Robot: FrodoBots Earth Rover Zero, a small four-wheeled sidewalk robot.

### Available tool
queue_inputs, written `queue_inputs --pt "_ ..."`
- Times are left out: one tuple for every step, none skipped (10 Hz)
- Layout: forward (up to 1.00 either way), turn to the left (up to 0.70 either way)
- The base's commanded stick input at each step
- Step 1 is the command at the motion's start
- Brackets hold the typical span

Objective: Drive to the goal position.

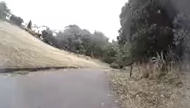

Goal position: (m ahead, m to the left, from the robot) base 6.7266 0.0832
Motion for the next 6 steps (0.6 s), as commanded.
queue_inputs --pt "0.70 0.00" --pt "0.70 0.00" --pt "0.70 0.00" --pt "0.70 0.00" --pt "0.70 0.00" --pt "0.70 0.00"
